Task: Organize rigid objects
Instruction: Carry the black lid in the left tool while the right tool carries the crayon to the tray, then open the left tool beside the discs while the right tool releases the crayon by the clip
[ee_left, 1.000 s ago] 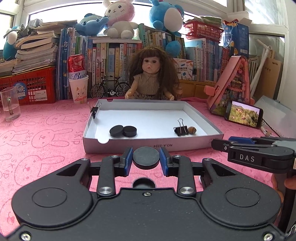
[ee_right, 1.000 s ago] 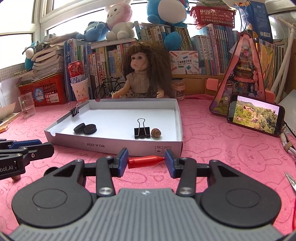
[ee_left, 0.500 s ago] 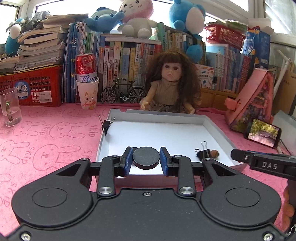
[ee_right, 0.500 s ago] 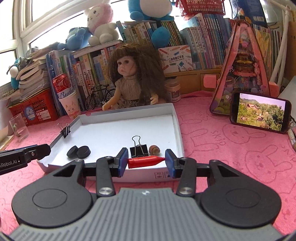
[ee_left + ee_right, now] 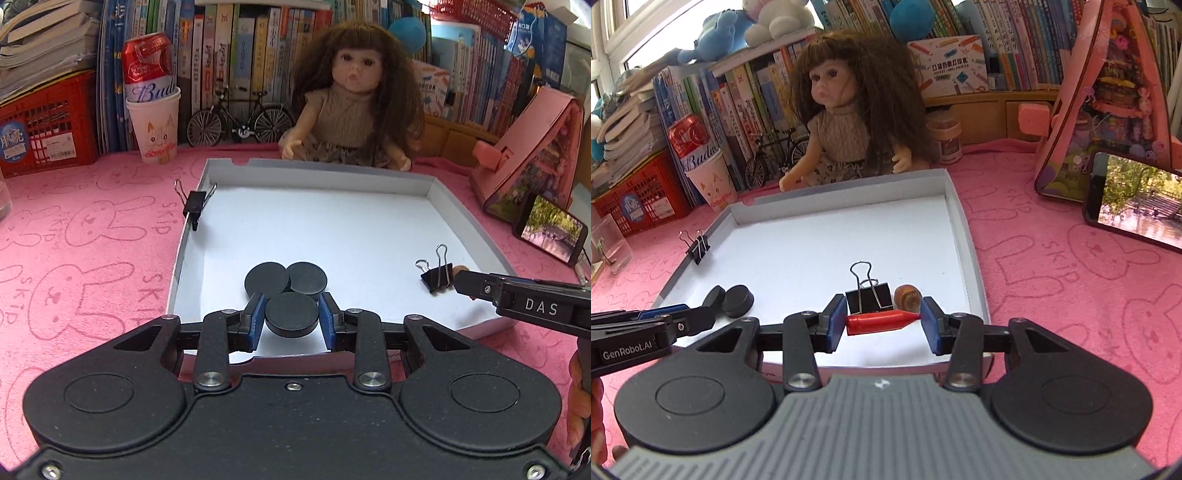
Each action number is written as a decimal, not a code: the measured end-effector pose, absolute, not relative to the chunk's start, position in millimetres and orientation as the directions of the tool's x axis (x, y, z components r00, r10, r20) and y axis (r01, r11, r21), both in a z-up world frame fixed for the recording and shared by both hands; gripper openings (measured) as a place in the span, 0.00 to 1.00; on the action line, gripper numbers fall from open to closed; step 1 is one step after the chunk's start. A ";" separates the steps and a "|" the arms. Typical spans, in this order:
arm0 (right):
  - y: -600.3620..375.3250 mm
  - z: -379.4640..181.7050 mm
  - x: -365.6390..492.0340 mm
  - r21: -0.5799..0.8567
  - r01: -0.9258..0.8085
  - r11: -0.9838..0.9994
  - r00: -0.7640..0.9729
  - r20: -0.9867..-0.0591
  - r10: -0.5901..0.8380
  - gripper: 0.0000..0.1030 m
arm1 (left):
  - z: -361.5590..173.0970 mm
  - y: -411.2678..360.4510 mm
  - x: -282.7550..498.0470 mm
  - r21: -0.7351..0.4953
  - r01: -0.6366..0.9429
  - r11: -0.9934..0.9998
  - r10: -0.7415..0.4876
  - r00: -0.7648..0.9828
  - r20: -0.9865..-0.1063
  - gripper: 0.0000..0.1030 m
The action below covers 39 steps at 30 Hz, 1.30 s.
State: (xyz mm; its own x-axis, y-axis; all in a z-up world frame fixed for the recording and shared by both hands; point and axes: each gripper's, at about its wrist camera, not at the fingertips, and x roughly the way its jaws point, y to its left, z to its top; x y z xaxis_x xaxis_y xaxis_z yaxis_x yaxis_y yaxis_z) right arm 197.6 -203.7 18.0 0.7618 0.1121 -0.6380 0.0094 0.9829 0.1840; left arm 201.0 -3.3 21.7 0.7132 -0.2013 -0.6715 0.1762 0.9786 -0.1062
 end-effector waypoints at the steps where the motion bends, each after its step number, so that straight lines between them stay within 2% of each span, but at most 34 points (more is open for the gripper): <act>1: -203.6 16.7 199.6 0.183 0.010 0.983 0.759 -0.641 0.111 0.48 | 19.5 -3.9 202.8 -0.103 0.173 0.980 -0.196 0.710 -0.676 0.28; 18: -200.0 5.5 221.9 0.121 0.010 0.993 0.773 -0.631 0.069 0.48 | 9.0 -10.4 238.2 -0.053 0.136 0.989 -0.136 0.723 -0.677 0.28; 30: -203.8 5.2 244.8 0.133 0.025 0.991 0.781 -0.622 0.064 0.48 | 6.2 -21.5 268.4 -0.009 0.116 0.993 -0.090 0.721 -0.687 0.29; 33: -203.3 6.7 243.0 0.143 0.018 0.990 0.786 -0.613 0.074 0.52 | 7.5 -20.3 267.2 -0.022 0.111 0.994 -0.096 0.724 -0.683 0.30; 34: -202.9 7.5 241.8 0.143 0.015 0.990 0.789 -0.610 0.076 0.59 | 8.0 -19.4 266.3 -0.028 0.110 0.993 -0.100 0.724 -0.683 0.33; 35: -202.3 8.6 240.2 0.144 0.009 0.990 0.792 -0.606 0.081 0.62 | 8.5 -18.6 264.9 -0.033 0.107 0.994 -0.101 0.723 -0.684 0.39; 39: -198.2 15.4 232.4 0.135 -0.017 0.991 0.799 -0.593 0.094 0.67 | 13.5 -15.6 256.7 -0.045 0.107 0.993 -0.108 0.720 -0.686 0.45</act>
State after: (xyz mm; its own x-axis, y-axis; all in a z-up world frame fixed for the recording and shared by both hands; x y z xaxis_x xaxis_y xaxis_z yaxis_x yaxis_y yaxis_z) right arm 232.4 -198.2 15.4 0.7994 0.0945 -0.5933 -0.0169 0.9907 0.1350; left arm 256.7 -15.6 13.5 0.7199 -0.1081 -0.6856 0.1066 0.9933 -0.0448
